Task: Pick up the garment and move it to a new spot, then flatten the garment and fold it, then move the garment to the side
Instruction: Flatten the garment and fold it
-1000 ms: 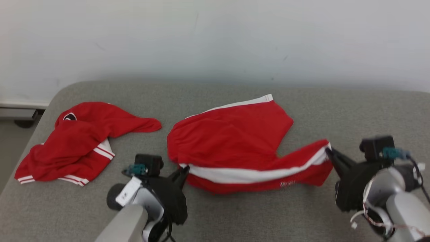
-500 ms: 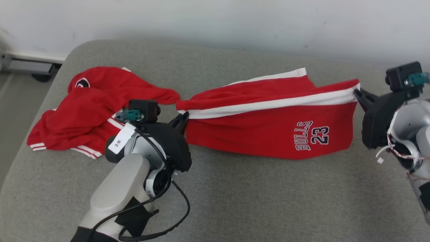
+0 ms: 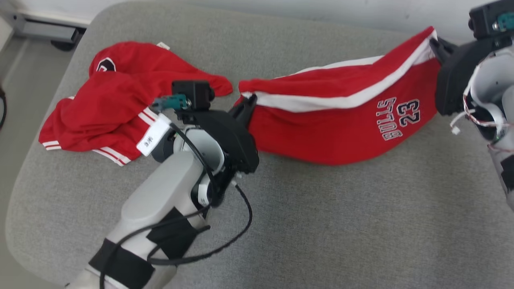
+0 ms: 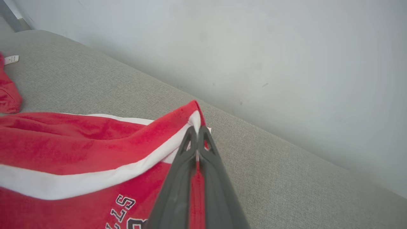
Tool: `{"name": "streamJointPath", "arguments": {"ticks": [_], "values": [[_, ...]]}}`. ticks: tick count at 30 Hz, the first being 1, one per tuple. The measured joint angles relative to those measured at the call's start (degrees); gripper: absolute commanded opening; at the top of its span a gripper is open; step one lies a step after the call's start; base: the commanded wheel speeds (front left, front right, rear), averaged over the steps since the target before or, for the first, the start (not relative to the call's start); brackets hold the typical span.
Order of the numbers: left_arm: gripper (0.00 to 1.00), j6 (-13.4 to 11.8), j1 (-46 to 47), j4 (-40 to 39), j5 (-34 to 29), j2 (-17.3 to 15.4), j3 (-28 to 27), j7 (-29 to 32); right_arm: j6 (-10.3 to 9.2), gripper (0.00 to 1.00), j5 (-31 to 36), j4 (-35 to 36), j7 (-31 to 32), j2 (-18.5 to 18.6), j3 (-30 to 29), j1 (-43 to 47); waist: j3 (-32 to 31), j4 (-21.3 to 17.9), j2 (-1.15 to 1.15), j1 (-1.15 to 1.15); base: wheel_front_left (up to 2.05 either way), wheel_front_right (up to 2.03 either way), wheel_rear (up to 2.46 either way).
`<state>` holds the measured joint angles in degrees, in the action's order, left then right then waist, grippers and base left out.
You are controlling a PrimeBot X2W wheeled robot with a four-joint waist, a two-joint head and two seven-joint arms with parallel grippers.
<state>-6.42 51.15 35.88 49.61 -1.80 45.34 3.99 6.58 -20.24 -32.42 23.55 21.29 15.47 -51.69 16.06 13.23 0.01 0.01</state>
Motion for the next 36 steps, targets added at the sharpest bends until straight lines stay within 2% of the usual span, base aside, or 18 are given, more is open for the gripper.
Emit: {"name": "streamJointPath", "arguments": {"ticks": [8,9,10,11,12,13,14,20,25,33,36], "values": [[0.0,-0.7,4.6,2.2,5.2,0.0,1.0,-2.3,-0.54,0.0,1.5,-6.2,-3.2,-1.5,0.3,-5.9,3.2,0.2,0.0,-0.01,0.0,0.0,0.0],[0.11,-0.7,4.8,2.4,5.6,0.0,1.4,-2.7,-0.6,0.0,1.6,-7.1,-3.5,-1.9,0.3,-6.3,3.6,0.2,0.0,0.0,0.0,0.0,0.0],[0.35,-0.7,4.9,2.7,6.1,0.0,1.8,-3.1,-0.62,0.0,1.6,-7.8,-4.0,-2.2,0.3,-6.5,3.9,0.1,0.0,0.0,0.0,0.0,0.0],[0.49,-0.7,4.9,2.7,6.1,0.0,1.8,-3.1,-0.62,0.0,1.6,-7.8,-4.0,-2.2,0.3,-6.5,3.9,0.1,0.0,0.0,0.0,0.0,0.0],[1.0,-0.7,5.2,3.1,6.5,0.1,2.1,-3.4,-0.79,0.0,1.7,-8.5,-4.4,-2.4,0.3,-6.6,4.2,0.1,0.0,-0.01,0.0,0.0,0.0],[1.0,-0.7,5.6,3.6,6.7,0.0,2.2,-3.8,-0.97,0.79,1.7,-9.2,-4.9,-2.7,0.3,-6.7,4.5,0.1,0.0,0.0,0.0,0.0,0.0],[1.0,-0.7,6.0,4.2,7.2,0.1,2.1,-4.6,-1.07,1.0,1.7,-10.0,-5.6,-3.0,0.3,-6.8,4.8,0.0,0.0,0.0,0.0,0.0,0.0],[1.0,-0.7,7.8,11.0,9.1,0.1,0.3,-11.1,-2.76,1.0,3.1,-13.8,-11.4,-3.6,-0.1,-9.9,5.6,0.1,0.0,-0.01,0.0,0.0,0.0],[1.0,-0.7,9.5,14.4,9.8,0.1,-0.1,-16.1,-3.15,1.0,3.7,-15.0,-16.6,-4.5,-0.3,-11.4,5.7,0.1,-0.01,-0.01,0.0,0.0,0.0],[1.0,-0.7,10.1,15.1,10.7,0.2,4.4,-16.6,-4.11,1.0,3.0,-20.1,-19.2,-5.2,-1.1,-9.8,4.6,-0.1,-0.01,-0.01,0.0,0.0,0.0],[1.0,-0.7,9.0,15.0,11.0,0.1,6.2,-16.6,-3.76,1.0,3.0,-21.8,-19.7,-4.8,-0.9,-7.1,3.3,-0.3,-0.01,-0.01,0.0,0.0,0.0]]}}
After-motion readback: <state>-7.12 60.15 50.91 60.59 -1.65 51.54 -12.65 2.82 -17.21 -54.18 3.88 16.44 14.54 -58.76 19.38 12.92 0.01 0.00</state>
